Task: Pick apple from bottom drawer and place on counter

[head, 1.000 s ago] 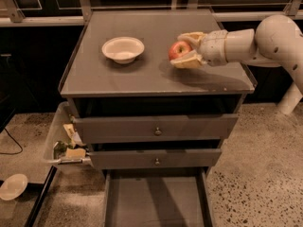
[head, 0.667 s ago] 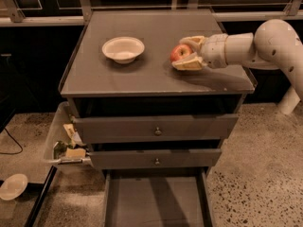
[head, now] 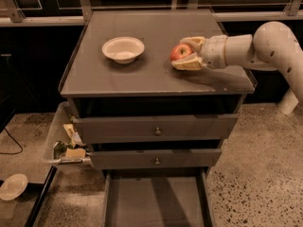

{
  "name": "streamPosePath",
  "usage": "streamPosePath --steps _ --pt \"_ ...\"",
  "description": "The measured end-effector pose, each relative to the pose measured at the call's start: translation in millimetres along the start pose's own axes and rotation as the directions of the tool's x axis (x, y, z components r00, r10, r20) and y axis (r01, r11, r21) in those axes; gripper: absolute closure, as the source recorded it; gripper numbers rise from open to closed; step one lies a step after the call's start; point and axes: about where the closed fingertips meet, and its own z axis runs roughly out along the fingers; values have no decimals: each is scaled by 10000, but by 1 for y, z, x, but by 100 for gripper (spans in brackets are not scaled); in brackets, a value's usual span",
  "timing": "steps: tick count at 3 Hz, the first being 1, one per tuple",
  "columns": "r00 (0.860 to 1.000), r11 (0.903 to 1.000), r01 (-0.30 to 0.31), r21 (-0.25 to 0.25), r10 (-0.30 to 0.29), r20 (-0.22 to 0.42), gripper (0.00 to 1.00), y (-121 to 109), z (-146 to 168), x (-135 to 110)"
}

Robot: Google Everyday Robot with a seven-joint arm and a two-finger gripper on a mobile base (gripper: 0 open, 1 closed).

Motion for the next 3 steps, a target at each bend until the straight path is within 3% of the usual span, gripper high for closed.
streamPosePath --steps 2,3 --pt "10000 10000 0 0 0 0 11 0 0 0" --pt "10000 10000 0 -2 0 1 0 0 0 0"
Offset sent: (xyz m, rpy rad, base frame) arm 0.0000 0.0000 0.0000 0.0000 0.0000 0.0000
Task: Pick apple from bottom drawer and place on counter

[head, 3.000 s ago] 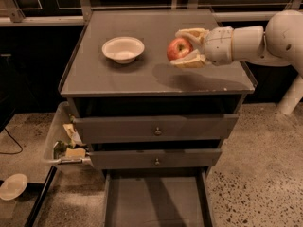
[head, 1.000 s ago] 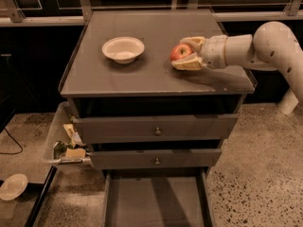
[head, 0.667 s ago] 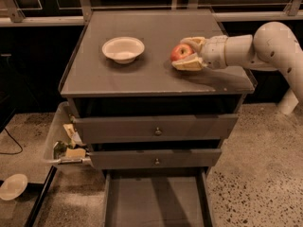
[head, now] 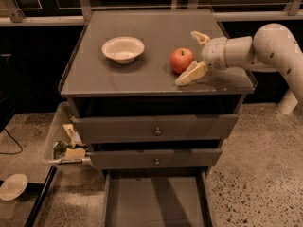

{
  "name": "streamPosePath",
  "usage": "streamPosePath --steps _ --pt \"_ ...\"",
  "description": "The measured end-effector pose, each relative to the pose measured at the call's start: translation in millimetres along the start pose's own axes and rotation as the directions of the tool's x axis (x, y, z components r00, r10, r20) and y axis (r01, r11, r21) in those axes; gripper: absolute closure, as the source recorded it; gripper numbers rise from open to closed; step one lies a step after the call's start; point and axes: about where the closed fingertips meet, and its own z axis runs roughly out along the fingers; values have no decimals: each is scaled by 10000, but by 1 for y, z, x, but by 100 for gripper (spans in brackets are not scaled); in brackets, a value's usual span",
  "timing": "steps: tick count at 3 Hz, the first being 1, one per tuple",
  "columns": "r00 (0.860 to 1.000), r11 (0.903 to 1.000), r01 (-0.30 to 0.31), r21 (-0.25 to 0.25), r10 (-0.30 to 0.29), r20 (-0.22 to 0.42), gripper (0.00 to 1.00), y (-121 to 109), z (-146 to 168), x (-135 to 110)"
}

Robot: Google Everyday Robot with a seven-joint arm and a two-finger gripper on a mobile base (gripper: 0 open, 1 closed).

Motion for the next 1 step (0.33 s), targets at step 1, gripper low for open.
streamPosePath --steps 1 --pt "10000 10000 0 0 0 0 0 0 0 0"
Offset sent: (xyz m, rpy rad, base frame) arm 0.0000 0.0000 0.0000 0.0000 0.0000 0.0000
